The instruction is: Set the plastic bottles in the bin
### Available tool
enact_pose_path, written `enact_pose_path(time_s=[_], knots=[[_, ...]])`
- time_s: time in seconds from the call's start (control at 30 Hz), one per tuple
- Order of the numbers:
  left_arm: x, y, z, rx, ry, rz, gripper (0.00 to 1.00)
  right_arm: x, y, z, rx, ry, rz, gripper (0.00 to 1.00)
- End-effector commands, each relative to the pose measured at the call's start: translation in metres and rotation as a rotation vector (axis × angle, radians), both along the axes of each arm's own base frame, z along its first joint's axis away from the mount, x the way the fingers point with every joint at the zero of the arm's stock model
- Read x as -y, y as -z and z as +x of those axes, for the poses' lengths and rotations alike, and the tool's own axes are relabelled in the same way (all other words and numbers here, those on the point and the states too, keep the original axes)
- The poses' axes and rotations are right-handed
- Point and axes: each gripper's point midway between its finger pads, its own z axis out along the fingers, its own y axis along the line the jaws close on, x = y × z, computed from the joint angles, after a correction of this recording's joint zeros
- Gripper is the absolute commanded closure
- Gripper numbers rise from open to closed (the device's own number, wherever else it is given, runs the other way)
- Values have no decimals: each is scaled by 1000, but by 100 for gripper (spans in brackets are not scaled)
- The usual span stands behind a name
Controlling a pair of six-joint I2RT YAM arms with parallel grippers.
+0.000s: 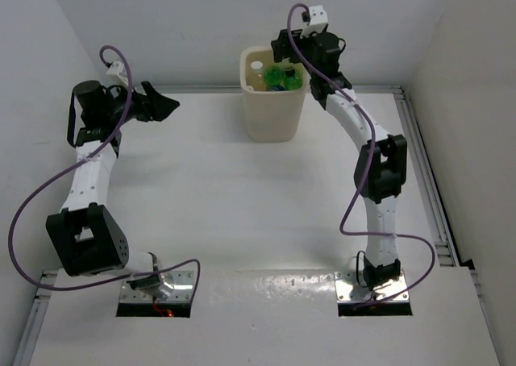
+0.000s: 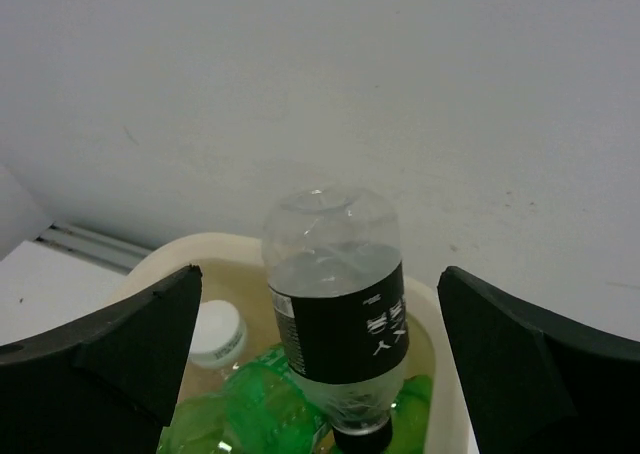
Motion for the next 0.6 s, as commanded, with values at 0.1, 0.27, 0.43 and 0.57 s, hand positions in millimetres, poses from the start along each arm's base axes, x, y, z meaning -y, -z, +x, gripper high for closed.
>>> enact_pose_path(time_s=[0.1,0.27,0.43,0.57], knots=[[-4,-28,-8,59,4,72,1,-18,-153,-70,213,-125,42,0],[-23,1,-11,-79,-66,180,1,-3,-161,-130,115,-130,-18,0],[-42,25,-23,-159,-167,300,1,54,-111,-195,-117,-60,-127,0],[-49,39,-43,-177,-197,345,1,124,-62,-232,-298,52,-121,0]])
